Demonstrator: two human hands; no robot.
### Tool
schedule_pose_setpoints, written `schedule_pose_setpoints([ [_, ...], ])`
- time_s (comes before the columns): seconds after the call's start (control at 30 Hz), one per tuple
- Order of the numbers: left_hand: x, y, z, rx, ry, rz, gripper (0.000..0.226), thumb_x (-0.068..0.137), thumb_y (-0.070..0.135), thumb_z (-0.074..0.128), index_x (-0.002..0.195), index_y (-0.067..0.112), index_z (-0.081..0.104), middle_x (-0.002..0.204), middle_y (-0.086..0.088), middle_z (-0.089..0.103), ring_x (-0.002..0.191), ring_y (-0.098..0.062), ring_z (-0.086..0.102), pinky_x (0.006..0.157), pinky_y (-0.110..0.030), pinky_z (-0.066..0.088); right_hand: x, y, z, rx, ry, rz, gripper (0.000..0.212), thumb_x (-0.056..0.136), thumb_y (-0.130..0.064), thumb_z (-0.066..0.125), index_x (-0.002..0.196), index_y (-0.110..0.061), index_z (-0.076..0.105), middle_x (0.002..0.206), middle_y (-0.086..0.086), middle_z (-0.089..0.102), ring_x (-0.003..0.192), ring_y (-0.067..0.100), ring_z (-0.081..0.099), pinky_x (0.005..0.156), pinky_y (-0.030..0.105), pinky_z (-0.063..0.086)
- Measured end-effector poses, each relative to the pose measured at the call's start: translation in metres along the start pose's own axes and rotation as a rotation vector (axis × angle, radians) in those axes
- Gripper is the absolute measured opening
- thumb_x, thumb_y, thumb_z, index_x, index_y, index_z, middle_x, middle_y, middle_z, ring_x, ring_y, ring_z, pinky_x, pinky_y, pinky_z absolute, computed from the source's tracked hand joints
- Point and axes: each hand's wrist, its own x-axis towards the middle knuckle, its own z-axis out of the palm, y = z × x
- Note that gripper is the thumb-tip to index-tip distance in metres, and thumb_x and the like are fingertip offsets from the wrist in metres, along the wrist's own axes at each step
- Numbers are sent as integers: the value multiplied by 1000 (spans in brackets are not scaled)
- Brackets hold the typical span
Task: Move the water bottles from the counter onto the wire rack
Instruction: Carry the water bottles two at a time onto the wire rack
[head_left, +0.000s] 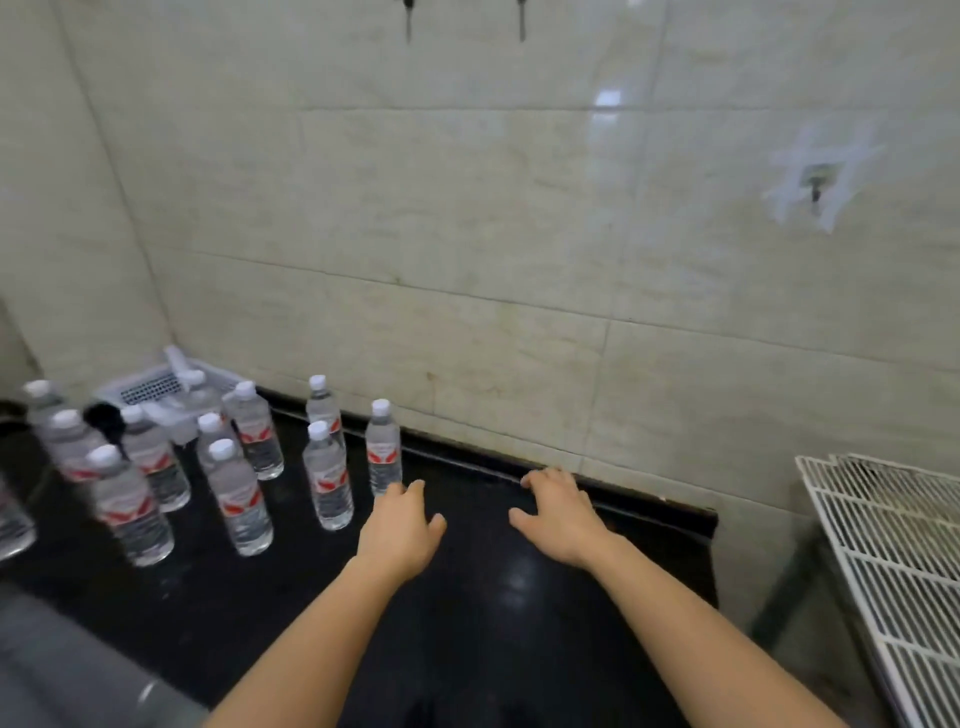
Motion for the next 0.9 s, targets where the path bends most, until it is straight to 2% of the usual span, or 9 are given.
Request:
schedule_pose_setpoints([
  [0.1,9,-41,-11,11,23,-70,58,93,35,50,144,13,33,141,-11,40,130,-29,40,102,-42,43,27,-36,25,-15,-65,-41,53,94,-37,51,140,-12,41,137,6,44,130,25,36,106,42,35],
  [0.37,72,-123,-28,8,79,-181,52,90,32,53,137,11,41,139,-13,42,127,-31,41,103,-42,42,124,-96,73,-9,-111,-105,56,92,-37,54,140,-12,40,136,8,46,128,26,39,104,42,37],
  [0.5,124,-148,-33,-1,144,-211,59,92,31,53,142,12,31,142,-14,39,128,-33,39,102,-43,41,188,-119,93,-24,-99,-139,54,92,-37,54,139,-14,39,134,10,49,126,29,42,101,44,39],
  [0.67,183,-169,-33,19,204,-174,73,92,39,53,151,19,14,152,-11,28,138,-31,28,105,-44,39,262,-137,112,-84,-31,-130,64,94,-37,50,148,-15,25,138,14,48,125,33,44,99,50,41],
  [0.73,199,-176,-31,52,196,-159,72,93,45,49,152,24,13,145,-9,36,132,-30,34,99,-43,43,282,-142,118,-117,-23,-128,63,96,-38,47,149,-16,22,139,14,46,127,32,42,101,49,37],
  [0.9,209,-179,-25,176,193,-122,49,97,38,42,141,20,34,121,-5,51,116,-26,44,82,-40,49,301,-145,134,-136,69,-139,47,101,-37,38,144,-19,33,138,8,47,127,28,40,99,45,34],
])
